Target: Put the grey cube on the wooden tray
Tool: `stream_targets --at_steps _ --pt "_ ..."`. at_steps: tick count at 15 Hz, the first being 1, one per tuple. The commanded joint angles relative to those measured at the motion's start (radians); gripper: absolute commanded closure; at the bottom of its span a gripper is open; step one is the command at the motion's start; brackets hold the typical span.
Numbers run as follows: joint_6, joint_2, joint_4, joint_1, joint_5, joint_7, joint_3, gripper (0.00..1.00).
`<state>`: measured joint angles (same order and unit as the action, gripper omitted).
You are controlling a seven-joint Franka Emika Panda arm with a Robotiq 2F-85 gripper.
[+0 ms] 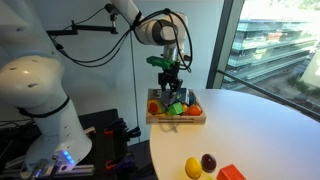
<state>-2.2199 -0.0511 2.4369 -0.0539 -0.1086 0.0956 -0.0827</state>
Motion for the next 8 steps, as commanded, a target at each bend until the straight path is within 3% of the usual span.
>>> stream_targets --at_steps 1,3,4,5,7,8 --pt "0.019 0.039 -0.053 -0.009 -0.025 -0.051 -0.002 0.68" --pt "0.023 0.052 -0.063 -0.010 -0.028 -0.059 -0.002 0.68" --pt "0.025 0.057 -0.068 -0.010 -0.029 -0.059 -0.002 0.39" --pt "0.028 0.060 -0.070 -0.011 -0.028 -0.058 -0.002 0.17" --pt "0.032 0.061 -0.073 -0.012 -0.028 -0.057 -0.002 0.13" --pt "0.033 0.060 -0.073 -0.013 -0.030 -0.058 -0.002 0.07"
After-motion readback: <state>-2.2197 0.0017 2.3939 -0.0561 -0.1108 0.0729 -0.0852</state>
